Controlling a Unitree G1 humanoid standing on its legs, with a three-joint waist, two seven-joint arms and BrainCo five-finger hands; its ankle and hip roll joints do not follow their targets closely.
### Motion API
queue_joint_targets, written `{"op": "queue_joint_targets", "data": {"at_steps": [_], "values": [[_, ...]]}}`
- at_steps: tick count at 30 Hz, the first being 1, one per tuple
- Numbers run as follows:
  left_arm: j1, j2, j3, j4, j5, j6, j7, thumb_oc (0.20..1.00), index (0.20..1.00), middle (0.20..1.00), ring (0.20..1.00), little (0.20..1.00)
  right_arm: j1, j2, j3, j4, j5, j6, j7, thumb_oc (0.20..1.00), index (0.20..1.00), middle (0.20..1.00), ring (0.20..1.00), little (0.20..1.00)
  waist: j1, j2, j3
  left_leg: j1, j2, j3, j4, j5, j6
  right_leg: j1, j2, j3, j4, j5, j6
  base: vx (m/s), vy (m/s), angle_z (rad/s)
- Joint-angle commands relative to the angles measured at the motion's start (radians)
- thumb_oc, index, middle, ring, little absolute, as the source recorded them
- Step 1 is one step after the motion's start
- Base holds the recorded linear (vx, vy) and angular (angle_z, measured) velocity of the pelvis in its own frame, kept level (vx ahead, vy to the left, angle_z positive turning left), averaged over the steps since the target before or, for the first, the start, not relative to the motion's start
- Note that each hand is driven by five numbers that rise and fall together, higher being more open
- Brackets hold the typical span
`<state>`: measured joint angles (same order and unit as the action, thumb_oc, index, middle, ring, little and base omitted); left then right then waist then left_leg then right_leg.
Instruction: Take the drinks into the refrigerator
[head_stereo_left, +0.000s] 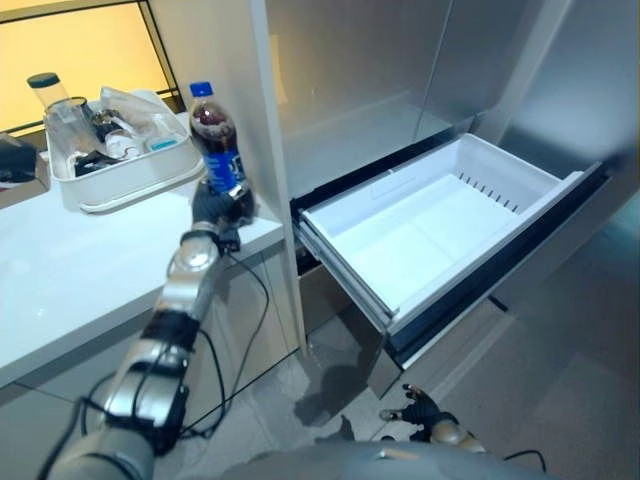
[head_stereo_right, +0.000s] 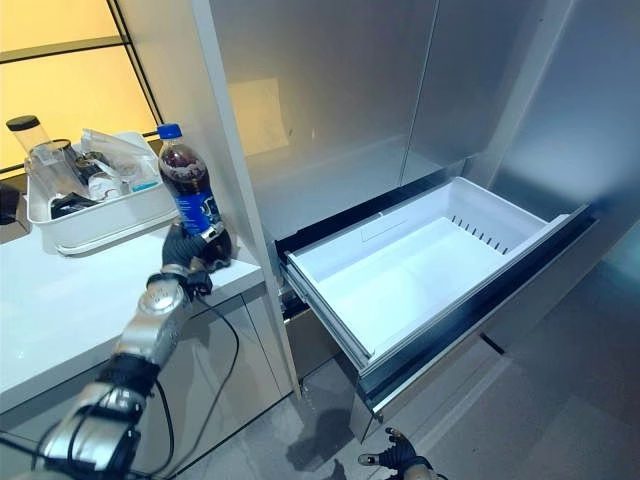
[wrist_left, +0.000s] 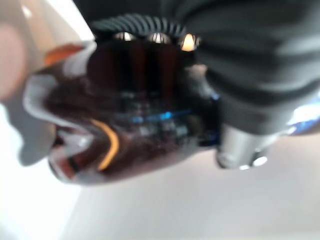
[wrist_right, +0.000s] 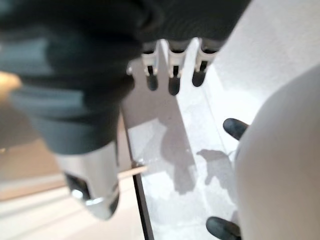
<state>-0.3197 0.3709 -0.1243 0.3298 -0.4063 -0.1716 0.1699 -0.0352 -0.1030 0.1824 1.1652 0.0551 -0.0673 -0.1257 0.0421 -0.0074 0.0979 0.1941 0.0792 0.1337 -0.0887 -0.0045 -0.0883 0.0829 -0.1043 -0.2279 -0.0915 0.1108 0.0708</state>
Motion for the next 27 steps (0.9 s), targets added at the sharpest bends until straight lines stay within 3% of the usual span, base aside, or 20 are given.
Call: {"op": "queue_joint_targets", "data": {"at_steps": [1,5,12,13,17,19,22,24,25,27], "values": [[0.006,-0.034,0.024,-0.135,-0.011,-0.068,-0.074,0.2,0.2,0.2,0.2,0.2,-0.034,-0.012,-0.071,0.069,0.129,-0.043,-0.038,1.0,1.0,1.0,1.0,1.0,0.007,-0.003,0.046,-0.006,-0.075,0.0,0.001,-0.079,0.073,0.034,0.012,-0.024,0.063,-0.053,0.038,-0.04,0.014,-0.02],[0.238,-0.04,0.069,-0.318,-0.041,-0.083,-0.159,0.2,0.2,0.2,0.2,0.2,-0.042,-0.06,-0.242,0.078,0.282,-0.073,-0.073,1.0,1.0,1.0,1.0,1.0,0.031,-0.013,0.056,-0.013,-0.076,-0.008,0.001,-0.082,0.077,0.027,0.012,-0.027,0.065,-0.055,0.037,0.0,0.0,0.0],[0.42,-0.02,0.103,-0.472,-0.08,-0.087,-0.249,0.2,0.2,0.2,0.2,0.2,-0.061,-0.147,-0.426,0.036,0.489,-0.127,-0.11,1.0,1.0,1.0,1.0,1.0,0.05,-0.025,0.059,-0.018,-0.077,-0.015,0.001,-0.088,0.081,0.022,0.012,-0.03,0.072,-0.059,0.036,0.0,0.0,0.0],[0.449,-0.019,0.112,-0.521,-0.114,-0.093,-0.277,0.2,0.2,0.2,0.2,0.2,0.005,-0.296,-0.541,0.078,0.566,-0.145,-0.056,1.0,1.0,1.0,1.0,1.0,0.047,-0.024,0.067,-0.013,-0.075,-0.017,0.001,-0.097,0.079,0.025,0.015,-0.031,0.076,-0.066,0.039,0.0,0.0,0.0],[0.486,-0.004,0.141,-0.567,-0.131,-0.104,-0.302,0.2,0.2,0.2,0.2,0.2,-0.024,-0.292,-0.616,0.037,0.658,-0.185,-0.081,1.0,1.0,1.0,1.0,1.0,0.05,-0.031,0.068,-0.022,-0.078,-0.024,0.001,-0.091,0.083,0.013,0.01,-0.031,0.081,-0.064,0.039,-0.02,0.007,0.11],[0.512,-0.018,0.162,-0.585,-0.137,-0.107,-0.295,0.2,0.2,0.2,0.2,0.2,0.001,-0.285,-0.608,-0.221,0.615,-0.24,-0.146,1.0,1.0,1.0,1.0,1.0,0.044,-0.03,0.069,-0.02,-0.078,-0.021,0.001,-0.09,0.085,0.008,0.01,-0.026,0.086,-0.064,0.038,0.01,0.013,-0.05],[0.528,-0.022,0.202,-0.612,-0.113,-0.092,-0.298,0.2,0.2,0.2,0.2,0.2,0.056,-0.215,-0.637,-0.82,0.427,-0.31,-0.279,1.0,1.0,1.0,1.0,1.0,0.029,-0.025,0.061,-0.015,-0.08,-0.018,0.001,-0.094,0.09,0.008,0.008,-0.019,0.092,-0.065,0.036,0.02,0.026,-0.07],[0.522,-0.018,0.194,-0.616,-0.116,-0.092,-0.304,0.2,0.2,0.2,0.2,0.2,0.044,-0.201,-0.642,-0.835,0.412,-0.31,-0.288,1.0,1.0,1.0,1.0,1.0,0.028,-0.025,0.059,-0.016,-0.082,-0.019,0.001,-0.094,0.092,0.007,0.006,-0.019,0.093,-0.065,0.036,0.0,0.0,0.0],[0.51,-0.02,0.185,-0.611,-0.105,-0.09,-0.304,0.2,0.2,0.2,0.2,0.2,0.007,-0.198,-0.626,-0.965,0.361,-0.316,-0.298,1.0,1.0,1.0,1.0,1.0,0.027,-0.024,0.058,-0.016,-0.083,-0.018,0.001,-0.093,0.093,0.004,0.008,-0.016,0.095,-0.064,0.036,0.0,0.0,0.0],[0.504,-0.025,0.185,-0.617,-0.096,-0.09,-0.311,0.2,0.2,0.2,0.2,0.2,0.002,-0.182,-0.622,-1.016,0.337,-0.312,-0.29,1.0,1.0,1.0,1.0,1.0,0.027,-0.025,0.056,-0.014,-0.083,-0.017,0.001,-0.094,0.094,0.004,0.008,-0.016,0.095,-0.065,0.035,0.0,0.0,0.0]]}}
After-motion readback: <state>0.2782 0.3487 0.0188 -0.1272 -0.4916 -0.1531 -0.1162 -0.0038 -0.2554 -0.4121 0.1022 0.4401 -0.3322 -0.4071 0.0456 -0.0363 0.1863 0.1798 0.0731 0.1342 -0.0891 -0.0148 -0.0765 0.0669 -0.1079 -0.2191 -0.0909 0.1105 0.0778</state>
